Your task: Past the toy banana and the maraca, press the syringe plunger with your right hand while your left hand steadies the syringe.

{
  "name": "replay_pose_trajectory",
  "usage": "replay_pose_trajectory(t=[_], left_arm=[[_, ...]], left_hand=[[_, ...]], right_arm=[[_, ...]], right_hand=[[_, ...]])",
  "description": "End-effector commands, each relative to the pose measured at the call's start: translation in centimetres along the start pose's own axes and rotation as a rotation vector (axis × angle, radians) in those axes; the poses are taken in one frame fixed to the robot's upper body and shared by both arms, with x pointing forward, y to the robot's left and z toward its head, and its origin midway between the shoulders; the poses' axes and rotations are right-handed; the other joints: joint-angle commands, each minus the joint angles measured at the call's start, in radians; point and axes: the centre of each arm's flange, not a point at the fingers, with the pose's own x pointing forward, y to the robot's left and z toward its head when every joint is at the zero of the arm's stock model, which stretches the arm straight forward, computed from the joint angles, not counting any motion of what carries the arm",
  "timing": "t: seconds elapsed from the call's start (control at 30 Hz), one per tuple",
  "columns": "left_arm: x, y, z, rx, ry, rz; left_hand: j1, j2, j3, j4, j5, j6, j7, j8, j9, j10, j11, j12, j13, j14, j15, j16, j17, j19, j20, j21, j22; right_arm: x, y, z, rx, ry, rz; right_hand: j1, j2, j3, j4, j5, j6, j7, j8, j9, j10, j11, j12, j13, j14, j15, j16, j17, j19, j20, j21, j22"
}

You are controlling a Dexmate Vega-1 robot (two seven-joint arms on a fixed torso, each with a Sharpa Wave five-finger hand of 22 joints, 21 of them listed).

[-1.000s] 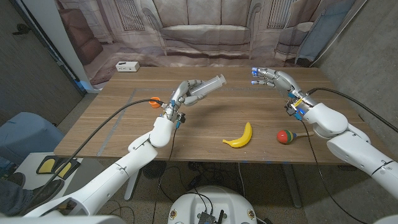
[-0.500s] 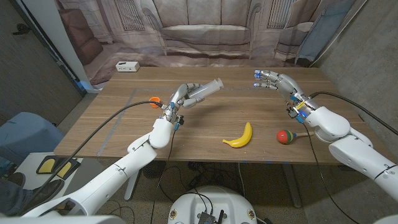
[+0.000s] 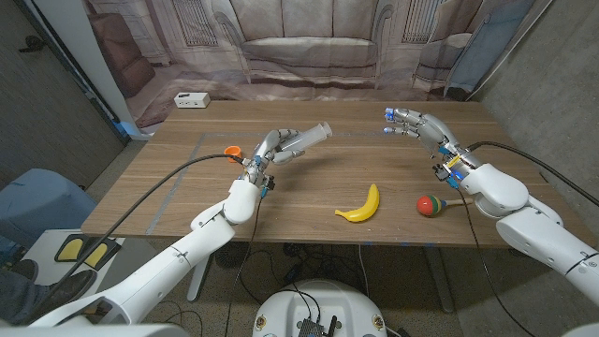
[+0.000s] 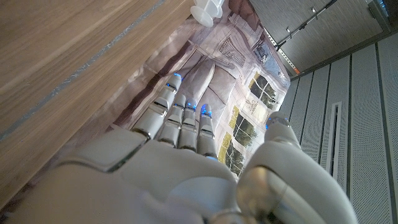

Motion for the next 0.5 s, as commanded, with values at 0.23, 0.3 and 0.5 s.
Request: replay_pose_trajectory(t=[0.23,0.3,0.5], left_arm=[[-0.55,0.07,-1.32,0.016,0.053,-0.006],[-0.53,-0.01,-1.44,0.015,0.057,-0.008],[-0.47,-0.18,-1.92,0.020,0.075,-0.021]], left_hand=[[-0.008,0.062,0.046,0.036,0.004,0.037,-0.027,0.003,0.006,0.068,-0.058,-0.003,0.004,0.120,-0.143,0.003,0.003,0.004,-0.005,0.007,-0.001],[-0.010,0.062,0.046,0.037,0.004,0.034,-0.026,0.002,0.006,0.065,-0.058,-0.005,0.004,0.116,-0.140,0.002,0.003,0.002,-0.005,0.007,-0.001],[-0.010,0.061,0.045,0.037,0.004,0.034,-0.027,0.002,0.006,0.064,-0.057,-0.006,0.006,0.115,-0.140,0.002,0.004,0.000,-0.004,0.008,-0.001]], right_arm=[[-0.29,-0.04,-0.44,0.023,-0.006,-0.024],[-0.28,-0.04,-0.52,0.028,-0.008,-0.027],[-0.28,0.01,-0.94,0.055,-0.011,-0.039]], right_hand=[[0.001,-0.002,-0.005,-0.002,-0.002,0.006,0.002,0.006,0.004,0.002,0.004,0.005,0.003,-0.005,0.002,-0.007,0.002,-0.006,0.002,0.000,0.002],[0.001,-0.002,-0.005,-0.002,-0.002,0.004,0.001,0.006,0.003,0.002,0.003,0.005,0.003,-0.007,0.002,-0.008,0.002,-0.007,0.001,-0.001,0.002],[0.001,-0.002,-0.006,-0.002,-0.002,0.004,0.002,0.005,0.003,0.001,0.004,0.004,0.003,-0.008,0.002,-0.008,0.002,-0.009,0.001,-0.001,0.002]])
